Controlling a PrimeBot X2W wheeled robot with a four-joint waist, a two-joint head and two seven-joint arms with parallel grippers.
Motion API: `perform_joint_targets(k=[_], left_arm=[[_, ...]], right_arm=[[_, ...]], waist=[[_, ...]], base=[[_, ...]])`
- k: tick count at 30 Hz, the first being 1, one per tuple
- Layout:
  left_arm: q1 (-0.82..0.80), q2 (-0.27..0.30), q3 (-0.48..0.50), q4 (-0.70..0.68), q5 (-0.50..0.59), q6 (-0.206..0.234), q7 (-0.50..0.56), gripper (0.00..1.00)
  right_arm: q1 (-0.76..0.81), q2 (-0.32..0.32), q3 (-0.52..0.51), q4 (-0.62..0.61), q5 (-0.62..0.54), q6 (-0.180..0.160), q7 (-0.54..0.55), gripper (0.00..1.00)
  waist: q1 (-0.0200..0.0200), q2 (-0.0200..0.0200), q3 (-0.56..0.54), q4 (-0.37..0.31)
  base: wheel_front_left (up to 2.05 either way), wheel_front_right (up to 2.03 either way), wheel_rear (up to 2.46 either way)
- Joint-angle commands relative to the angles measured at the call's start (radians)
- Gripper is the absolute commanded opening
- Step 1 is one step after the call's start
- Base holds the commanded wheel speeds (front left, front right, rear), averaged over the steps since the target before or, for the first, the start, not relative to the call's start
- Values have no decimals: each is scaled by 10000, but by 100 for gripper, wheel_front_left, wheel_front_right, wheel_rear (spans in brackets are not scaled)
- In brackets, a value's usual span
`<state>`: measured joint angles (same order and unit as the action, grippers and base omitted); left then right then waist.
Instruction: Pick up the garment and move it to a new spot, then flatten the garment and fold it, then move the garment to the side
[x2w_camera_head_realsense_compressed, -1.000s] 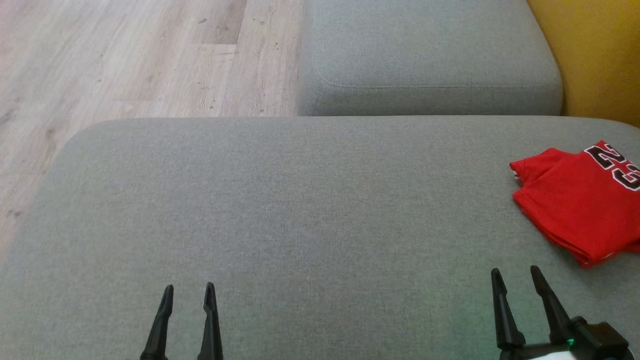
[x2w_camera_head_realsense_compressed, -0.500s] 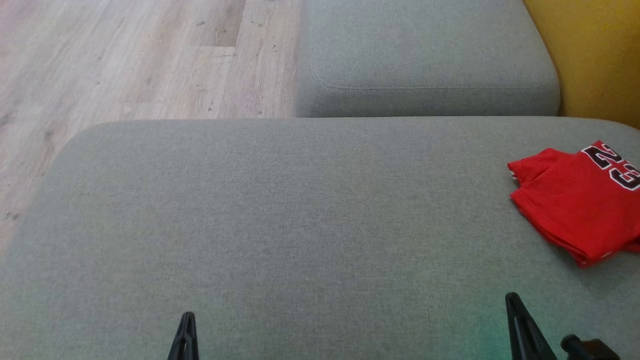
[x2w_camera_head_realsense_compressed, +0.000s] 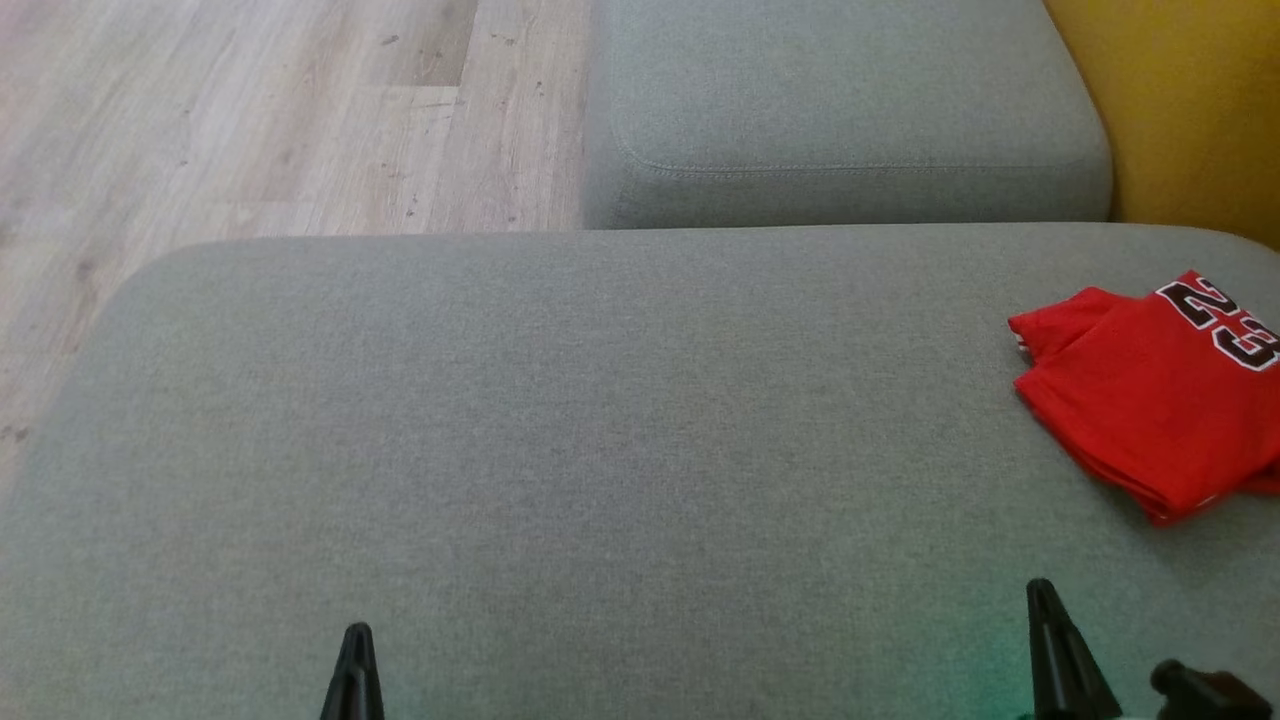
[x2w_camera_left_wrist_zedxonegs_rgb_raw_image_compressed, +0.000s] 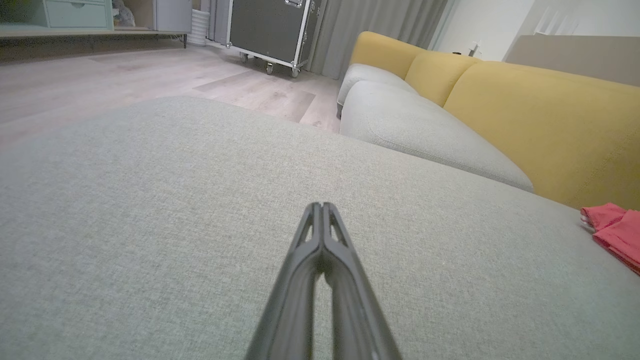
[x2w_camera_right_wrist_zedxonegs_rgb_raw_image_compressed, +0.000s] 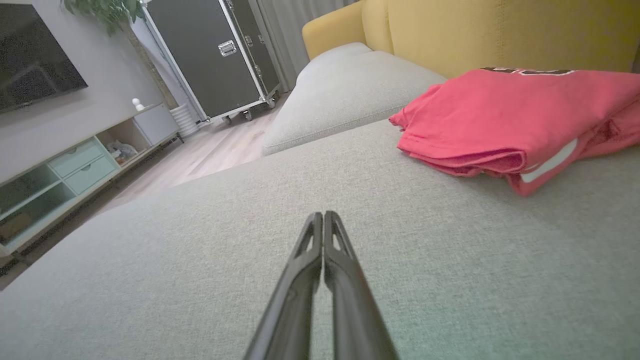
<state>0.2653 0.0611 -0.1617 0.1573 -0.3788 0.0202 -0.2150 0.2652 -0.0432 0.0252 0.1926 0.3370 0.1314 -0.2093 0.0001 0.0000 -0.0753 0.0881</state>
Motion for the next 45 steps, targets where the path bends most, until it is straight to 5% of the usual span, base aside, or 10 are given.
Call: perform_joint_targets(k=[1, 45], left_arm=[[-510, 67, 147, -258, -265, -75, 30, 0], [-1834, 207, 937, 205, -5518, -676, 1146, 0]], right_arm=[[-505, -101, -43, -274, 288, -1, 11, 0], [-1830, -246, -385, 44, 5641, -4, 1173, 0]], waist=[[-1, 0, 9, -10], [-1, 0, 332, -372]], base=[[0, 0, 0], [0, 0, 0]])
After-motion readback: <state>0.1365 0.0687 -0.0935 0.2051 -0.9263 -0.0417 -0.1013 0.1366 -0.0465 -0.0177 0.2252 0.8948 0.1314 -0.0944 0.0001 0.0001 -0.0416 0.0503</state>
